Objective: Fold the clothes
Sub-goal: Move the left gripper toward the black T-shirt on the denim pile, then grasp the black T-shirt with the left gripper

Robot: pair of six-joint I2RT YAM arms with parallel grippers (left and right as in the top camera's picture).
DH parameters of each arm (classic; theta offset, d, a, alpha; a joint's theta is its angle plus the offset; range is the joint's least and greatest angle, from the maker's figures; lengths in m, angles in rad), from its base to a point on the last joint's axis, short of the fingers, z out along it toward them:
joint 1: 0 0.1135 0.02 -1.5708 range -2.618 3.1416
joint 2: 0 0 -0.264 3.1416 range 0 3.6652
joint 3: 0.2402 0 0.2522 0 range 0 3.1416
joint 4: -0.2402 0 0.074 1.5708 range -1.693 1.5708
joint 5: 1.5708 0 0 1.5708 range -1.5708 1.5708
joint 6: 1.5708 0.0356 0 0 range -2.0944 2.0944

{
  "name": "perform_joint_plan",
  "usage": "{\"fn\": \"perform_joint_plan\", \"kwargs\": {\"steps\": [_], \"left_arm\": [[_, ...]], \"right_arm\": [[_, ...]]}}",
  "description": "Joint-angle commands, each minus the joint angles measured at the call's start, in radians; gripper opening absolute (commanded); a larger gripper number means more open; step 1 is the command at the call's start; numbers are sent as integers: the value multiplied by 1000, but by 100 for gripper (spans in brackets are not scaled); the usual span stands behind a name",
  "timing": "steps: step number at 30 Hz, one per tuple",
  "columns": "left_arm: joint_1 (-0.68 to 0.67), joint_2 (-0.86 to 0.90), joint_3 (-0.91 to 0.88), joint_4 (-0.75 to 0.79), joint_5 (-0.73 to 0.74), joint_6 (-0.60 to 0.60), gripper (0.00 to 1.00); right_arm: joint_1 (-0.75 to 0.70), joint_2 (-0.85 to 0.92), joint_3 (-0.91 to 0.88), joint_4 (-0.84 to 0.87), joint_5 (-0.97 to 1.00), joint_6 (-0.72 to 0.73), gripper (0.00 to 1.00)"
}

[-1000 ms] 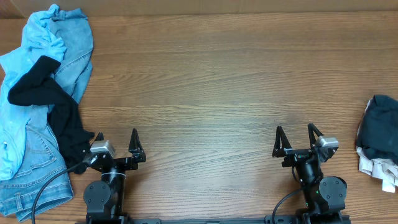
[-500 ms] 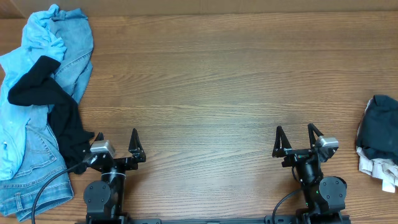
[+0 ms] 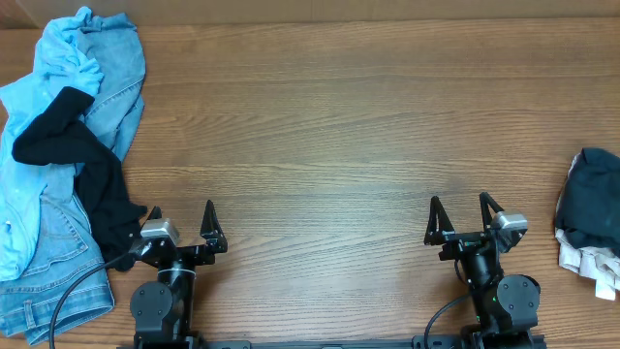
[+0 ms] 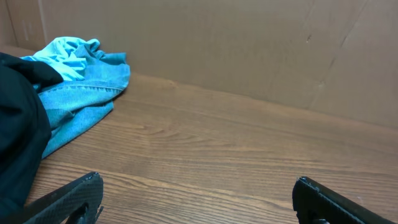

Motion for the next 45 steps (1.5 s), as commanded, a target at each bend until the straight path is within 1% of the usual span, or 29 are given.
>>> {"fn": "perform_joint_plan", "kwargs": {"steps": [1, 12, 15, 18, 21, 23, 26, 28, 31, 32, 34, 35, 37, 39, 42, 45], "left_arm": [[5, -9, -3, 1, 18, -7, 100], [5, -8, -3, 1, 22, -8, 100], [5, -8, 6, -9, 27, -8, 100], [5, -8, 74, -84, 26, -8, 100], [5, -6, 215, -233, 24, -6, 100], [5, 18, 312, -323, 21, -6, 100], [5, 127, 462, -426, -26, -6, 100], [5, 233, 557, -482, -48, -1, 100], [5, 443, 726, -597, -75, 11, 100], [5, 546, 814, -671, -90, 27, 100], [5, 683, 945, -810, -152, 28, 100], [5, 740, 997, -874, -171, 27, 100], [5, 841, 1062, -964, -161, 28, 100], [6, 902, 1070, -986, -163, 32, 100], [32, 966, 1081, -947, -189, 15, 100], [156, 1081, 1131, -901, -281, 0, 100]], "right_arm": [[5, -10, -10, 7, 17, -3, 100], [5, -10, -9, 7, 16, 13, 100], [5, -10, 17, -1, 17, 12, 100], [5, -10, 62, -17, 17, 12, 100], [5, 15, 142, -101, 18, 12, 100], [5, 65, 209, -162, 22, 12, 100], [5, 201, 327, -253, 22, 12, 100], [5, 331, 423, -316, 21, 12, 100], [5, 533, 578, -414, 16, 12, 100], [5, 603, 638, -463, 16, 12, 100], [5, 703, 723, -531, 15, 12, 100], [5, 755, 761, -556, -6, 12, 100], [5, 813, 794, -570, -79, 12, 100], [5, 842, 796, -568, -119, 12, 100], [5, 868, 796, -587, -115, 13, 100], [5, 871, 796, -616, -115, 13, 100]]}}
